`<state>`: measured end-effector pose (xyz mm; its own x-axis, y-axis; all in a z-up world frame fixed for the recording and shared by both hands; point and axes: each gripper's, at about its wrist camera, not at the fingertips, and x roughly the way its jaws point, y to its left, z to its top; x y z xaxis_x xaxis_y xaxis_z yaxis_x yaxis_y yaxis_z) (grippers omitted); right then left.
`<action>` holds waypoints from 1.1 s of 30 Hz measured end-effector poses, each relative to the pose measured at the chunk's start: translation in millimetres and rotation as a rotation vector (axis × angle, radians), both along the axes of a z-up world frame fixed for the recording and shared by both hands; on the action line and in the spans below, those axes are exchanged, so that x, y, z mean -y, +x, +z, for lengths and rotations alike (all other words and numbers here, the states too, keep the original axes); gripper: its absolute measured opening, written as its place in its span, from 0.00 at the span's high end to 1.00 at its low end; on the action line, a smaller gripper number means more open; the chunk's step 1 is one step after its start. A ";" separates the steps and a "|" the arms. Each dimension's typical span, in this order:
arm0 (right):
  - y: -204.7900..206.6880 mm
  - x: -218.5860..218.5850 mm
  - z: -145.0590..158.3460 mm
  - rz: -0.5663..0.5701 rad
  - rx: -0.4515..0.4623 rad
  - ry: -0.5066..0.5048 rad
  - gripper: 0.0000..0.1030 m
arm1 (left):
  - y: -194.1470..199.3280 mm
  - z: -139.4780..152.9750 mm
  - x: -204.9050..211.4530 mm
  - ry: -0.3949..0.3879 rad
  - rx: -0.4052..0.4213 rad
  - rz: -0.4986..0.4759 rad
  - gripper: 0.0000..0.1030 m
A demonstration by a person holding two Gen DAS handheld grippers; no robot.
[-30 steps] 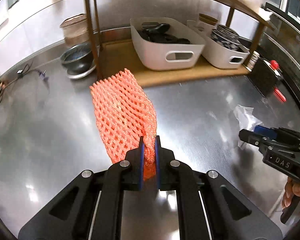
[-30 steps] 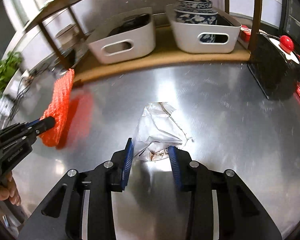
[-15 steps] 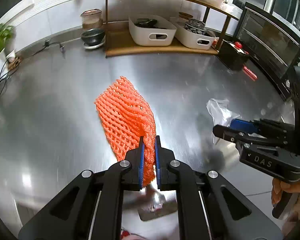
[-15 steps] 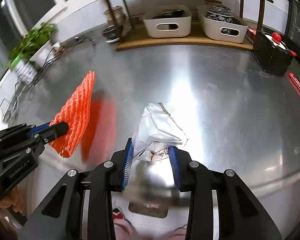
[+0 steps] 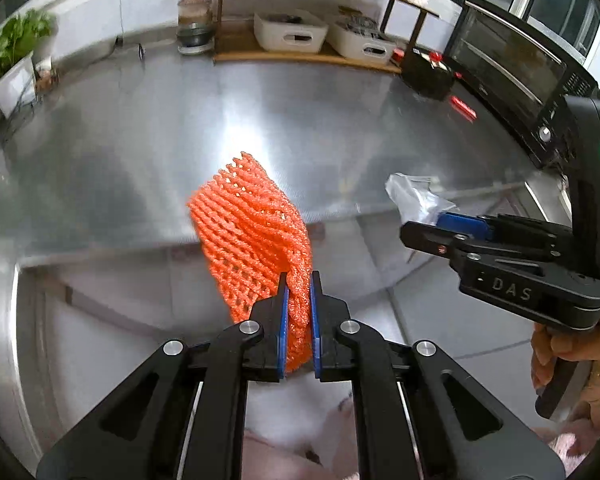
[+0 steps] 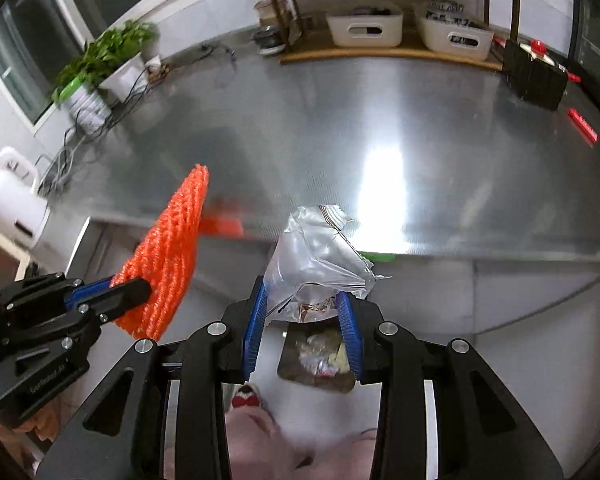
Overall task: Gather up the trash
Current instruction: 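Carry net and small bag over the bin and open both tools to drop them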
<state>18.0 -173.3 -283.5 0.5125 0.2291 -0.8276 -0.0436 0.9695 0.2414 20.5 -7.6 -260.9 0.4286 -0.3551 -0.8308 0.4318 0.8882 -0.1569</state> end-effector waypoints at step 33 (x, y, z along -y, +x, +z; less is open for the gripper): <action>51.8 -17.9 -246.9 -0.112 -0.414 0.065 0.64 | 36.2 -280.0 15.9 0.033 -0.478 0.002 0.92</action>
<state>69.9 -155.5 -530.4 0.1648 0.2492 -0.9543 0.1746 0.9449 0.2769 56.7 -23.6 -540.9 -0.0042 -0.3246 -0.9459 0.3165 0.8968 -0.3091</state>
